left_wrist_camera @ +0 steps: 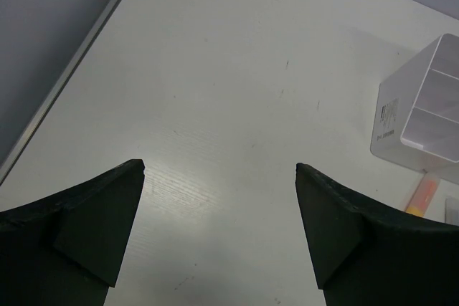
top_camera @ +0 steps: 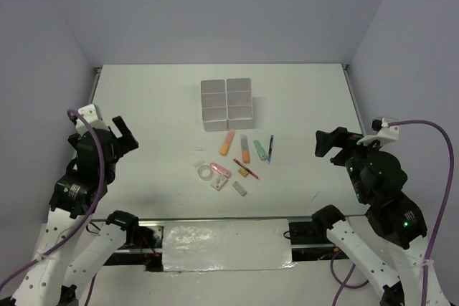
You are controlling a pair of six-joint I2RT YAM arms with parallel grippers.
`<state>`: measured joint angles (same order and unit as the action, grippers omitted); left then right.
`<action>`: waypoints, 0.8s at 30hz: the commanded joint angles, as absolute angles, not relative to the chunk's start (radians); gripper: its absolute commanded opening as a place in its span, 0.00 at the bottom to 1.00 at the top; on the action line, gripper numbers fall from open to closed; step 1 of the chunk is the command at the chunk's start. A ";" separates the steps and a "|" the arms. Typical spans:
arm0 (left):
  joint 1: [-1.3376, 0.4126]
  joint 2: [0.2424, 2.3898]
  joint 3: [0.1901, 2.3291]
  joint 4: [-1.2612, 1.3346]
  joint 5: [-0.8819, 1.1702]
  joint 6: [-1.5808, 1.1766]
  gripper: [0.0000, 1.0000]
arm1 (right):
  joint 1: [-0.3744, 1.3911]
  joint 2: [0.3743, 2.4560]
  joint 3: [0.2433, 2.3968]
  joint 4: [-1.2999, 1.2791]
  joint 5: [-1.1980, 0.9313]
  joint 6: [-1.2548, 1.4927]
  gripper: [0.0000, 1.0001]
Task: Sort the stationery into containers
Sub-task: Pick up the pen cap from the center of the board.
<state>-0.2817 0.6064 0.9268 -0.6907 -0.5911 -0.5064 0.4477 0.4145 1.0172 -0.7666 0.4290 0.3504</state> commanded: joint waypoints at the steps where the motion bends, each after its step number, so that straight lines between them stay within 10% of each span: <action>1: -0.276 0.609 0.940 -0.680 -0.612 -0.526 0.99 | 0.454 0.413 1.052 -0.775 0.416 0.342 1.00; 24: -0.279 0.589 0.931 -0.664 -0.598 -0.520 0.99 | 0.457 0.561 0.986 -0.744 0.339 0.367 0.98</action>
